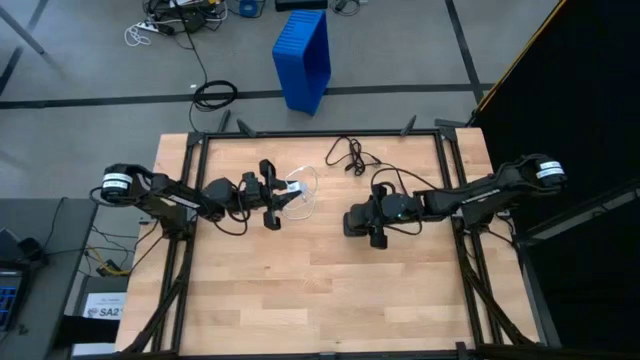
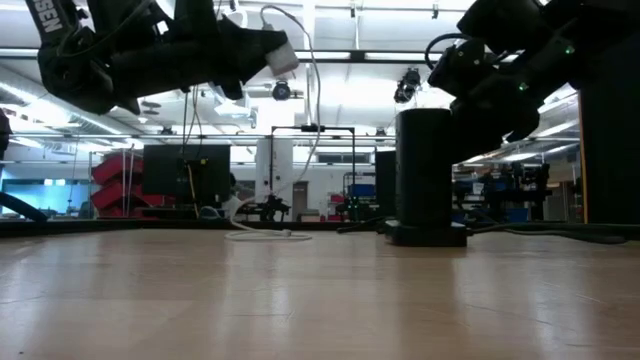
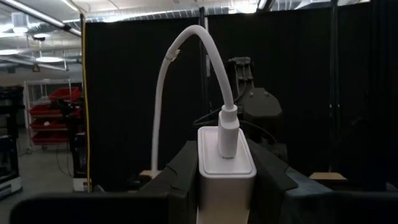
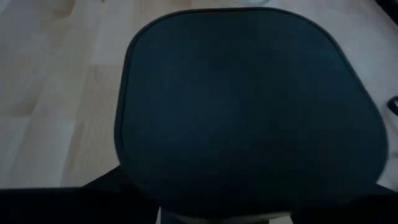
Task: Insert USB
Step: Insert the white charger adapter into the black outlet extension
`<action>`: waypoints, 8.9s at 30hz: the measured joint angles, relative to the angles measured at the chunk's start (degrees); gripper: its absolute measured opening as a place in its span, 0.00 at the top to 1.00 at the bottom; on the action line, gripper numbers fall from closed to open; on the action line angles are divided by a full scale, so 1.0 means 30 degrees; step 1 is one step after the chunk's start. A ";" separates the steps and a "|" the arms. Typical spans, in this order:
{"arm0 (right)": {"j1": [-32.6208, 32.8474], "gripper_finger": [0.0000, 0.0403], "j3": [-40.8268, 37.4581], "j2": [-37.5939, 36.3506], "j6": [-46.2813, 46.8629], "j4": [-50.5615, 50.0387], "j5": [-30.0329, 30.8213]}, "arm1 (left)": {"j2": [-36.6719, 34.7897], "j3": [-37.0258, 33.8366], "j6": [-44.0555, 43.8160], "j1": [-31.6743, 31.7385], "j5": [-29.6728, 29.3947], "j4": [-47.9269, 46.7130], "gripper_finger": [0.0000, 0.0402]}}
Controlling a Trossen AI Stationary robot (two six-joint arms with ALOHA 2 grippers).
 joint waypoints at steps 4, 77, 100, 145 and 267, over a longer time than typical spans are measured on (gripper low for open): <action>0.0010 0.30 0.0000 -0.0523 -0.0517 -0.0332 0.0298 | 0.0025 0.0000 -0.0002 0.0000 -0.0016 -0.0036 0.82; 0.1000 0.83 0.0168 0.5761 0.1152 2.0232 -0.0660 | 0.6413 0.5211 -0.3954 -0.1834 0.3655 0.1575 0.75; -0.0559 0.83 0.0181 0.0008 0.5978 0.8341 -0.6623 | -0.1459 0.5152 0.1585 -0.0003 0.1386 -1.6251 0.66; -0.0420 0.83 0.0182 0.0205 0.6987 0.8971 -0.7453 | 0.4564 1.0783 0.7050 -0.0496 0.0730 -0.9945 0.67; -0.2108 0.83 0.2565 0.0263 0.7803 0.2441 -1.0226 | 0.3114 1.3559 1.5928 -0.4299 -0.3237 -2.5788 0.65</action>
